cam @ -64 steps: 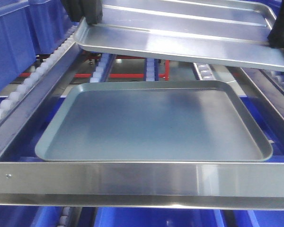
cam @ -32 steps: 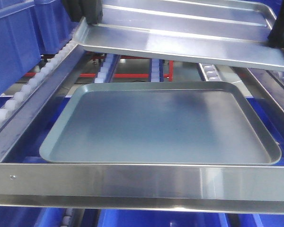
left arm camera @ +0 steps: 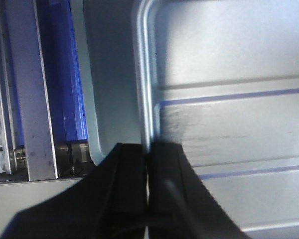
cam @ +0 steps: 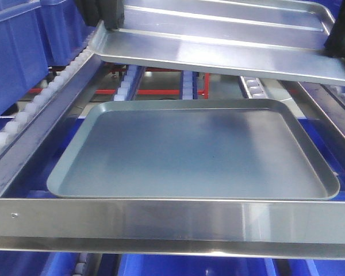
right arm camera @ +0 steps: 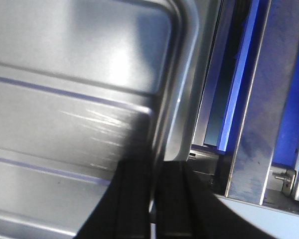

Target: Grab silver tray and stack on right shelf

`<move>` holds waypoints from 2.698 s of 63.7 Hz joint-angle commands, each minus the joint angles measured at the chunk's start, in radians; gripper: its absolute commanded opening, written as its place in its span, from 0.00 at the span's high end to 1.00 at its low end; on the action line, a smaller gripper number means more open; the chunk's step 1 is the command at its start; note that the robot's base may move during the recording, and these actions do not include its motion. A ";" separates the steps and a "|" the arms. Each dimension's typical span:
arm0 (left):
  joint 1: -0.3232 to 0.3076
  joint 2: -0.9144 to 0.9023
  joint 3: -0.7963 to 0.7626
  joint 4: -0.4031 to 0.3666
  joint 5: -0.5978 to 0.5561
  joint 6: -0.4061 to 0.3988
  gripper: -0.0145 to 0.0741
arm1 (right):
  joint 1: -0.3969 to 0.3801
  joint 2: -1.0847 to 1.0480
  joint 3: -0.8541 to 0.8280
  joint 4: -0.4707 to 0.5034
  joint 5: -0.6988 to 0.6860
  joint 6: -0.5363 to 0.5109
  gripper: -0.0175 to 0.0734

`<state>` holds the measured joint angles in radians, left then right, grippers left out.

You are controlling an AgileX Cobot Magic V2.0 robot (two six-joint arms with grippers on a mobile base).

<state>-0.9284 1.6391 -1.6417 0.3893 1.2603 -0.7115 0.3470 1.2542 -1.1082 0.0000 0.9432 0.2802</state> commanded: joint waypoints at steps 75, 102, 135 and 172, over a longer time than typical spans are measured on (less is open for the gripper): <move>0.317 0.319 -0.027 -0.282 -0.256 0.281 0.94 | 0.001 0.455 -0.238 0.000 -0.131 -0.060 0.73; 0.390 0.326 -0.053 -0.441 -0.267 0.402 0.35 | 0.001 0.455 -0.238 0.000 -0.131 -0.060 0.20; 0.379 0.040 0.053 -0.275 -0.175 0.402 0.65 | 0.001 0.254 -0.229 0.000 -0.102 -0.072 0.60; 0.379 -0.703 0.970 -0.281 -0.729 0.399 0.94 | 0.001 -0.199 0.367 -0.075 -0.379 -0.097 0.74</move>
<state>-0.5417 1.0504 -0.7355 0.1061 0.6606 -0.3081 0.3494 1.1575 -0.7970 -0.0558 0.6706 0.1927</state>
